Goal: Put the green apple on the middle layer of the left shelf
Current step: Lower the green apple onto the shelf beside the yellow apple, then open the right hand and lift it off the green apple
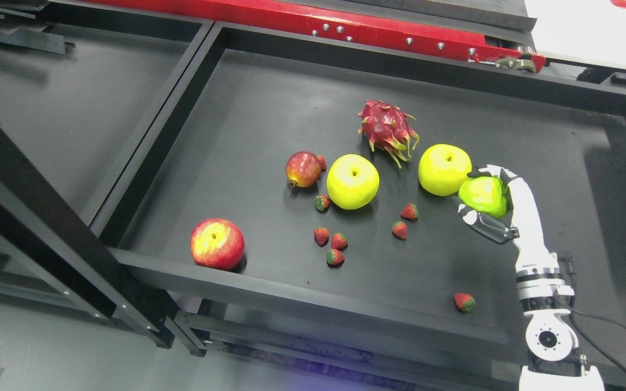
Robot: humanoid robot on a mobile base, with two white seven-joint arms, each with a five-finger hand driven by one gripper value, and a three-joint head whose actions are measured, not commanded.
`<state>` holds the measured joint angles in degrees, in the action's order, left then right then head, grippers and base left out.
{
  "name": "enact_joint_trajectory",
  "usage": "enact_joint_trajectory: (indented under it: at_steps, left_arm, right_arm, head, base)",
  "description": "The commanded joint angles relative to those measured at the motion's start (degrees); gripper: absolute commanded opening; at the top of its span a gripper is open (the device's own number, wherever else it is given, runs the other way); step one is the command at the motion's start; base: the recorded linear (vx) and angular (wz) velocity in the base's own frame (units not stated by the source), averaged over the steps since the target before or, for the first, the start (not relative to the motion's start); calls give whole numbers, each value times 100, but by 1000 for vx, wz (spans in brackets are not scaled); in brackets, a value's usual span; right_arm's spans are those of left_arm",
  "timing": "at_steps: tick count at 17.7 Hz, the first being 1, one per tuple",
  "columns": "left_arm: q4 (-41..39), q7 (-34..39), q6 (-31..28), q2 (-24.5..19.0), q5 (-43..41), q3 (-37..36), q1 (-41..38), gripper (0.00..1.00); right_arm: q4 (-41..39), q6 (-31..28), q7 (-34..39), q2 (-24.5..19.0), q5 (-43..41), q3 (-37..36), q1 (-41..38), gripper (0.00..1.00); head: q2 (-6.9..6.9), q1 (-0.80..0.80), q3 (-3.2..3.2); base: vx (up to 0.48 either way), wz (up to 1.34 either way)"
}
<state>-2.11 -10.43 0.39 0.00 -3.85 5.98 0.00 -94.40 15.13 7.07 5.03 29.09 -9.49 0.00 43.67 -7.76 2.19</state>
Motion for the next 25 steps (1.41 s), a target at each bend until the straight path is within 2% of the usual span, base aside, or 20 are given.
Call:
enact_joint_trajectory:
  at_steps: [1, 4, 5, 8, 9, 13, 17, 21, 25]
  left_arm:
    - [0, -3, 5, -100, -2, 0, 123, 100]
    - [0, -3, 5, -100, 7, 0, 123, 100]
    - [0, -3, 5, -100, -2, 0, 123, 100]
    - [0, -3, 5, -100, -2, 0, 123, 100]
    - [0, -3, 5, -100, -2, 0, 123, 100]
    - [0, -3, 5, -100, -2, 0, 123, 100]
    - [0, -3, 5, -100, -2, 0, 123, 100]
    - [0, -3, 5, -100, 7, 0, 123, 100]
    - [0, -3, 5, -100, -2, 0, 123, 100]
  right_arm:
    - [9, -44, -4, -2, 0, 0, 149, 0]
    - [18, -237, 5, -28, -9, -9, 158, 2]
    - [27, -360, 13, -46, -18, -9, 158, 7]
    - [62, -756, 40, -72, -106, -9, 176, 39]
    - [80, -809, 49, -72, -106, 9, 185, 70]
    - [80, -809, 49, -72, -526, 27, 185, 100]
    - [80, -809, -13, -116, -721, 18, 255, 100]
    - [71, -774, -4, -403, -791, 18, 255, 100]
    - [62, -844, -39, -403, -1387, 140, 229, 100]
  head:
    - [0, 0, 0]
    - [0, 0, 0]
    - [0, 0, 0]
    - [0, 0, 0]
    - [0, 0, 0]
    - [0, 0, 0]
    - [0, 0, 0]
    - [0, 0, 0]
    - [0, 0, 0]
  base:
    - [65, -18]
    - [50, -5]
    - [24, 0]
    - [17, 0]
    - [0, 0]
    - [0, 0]
    - [0, 0]
    - [0, 0]
    - [0, 0]
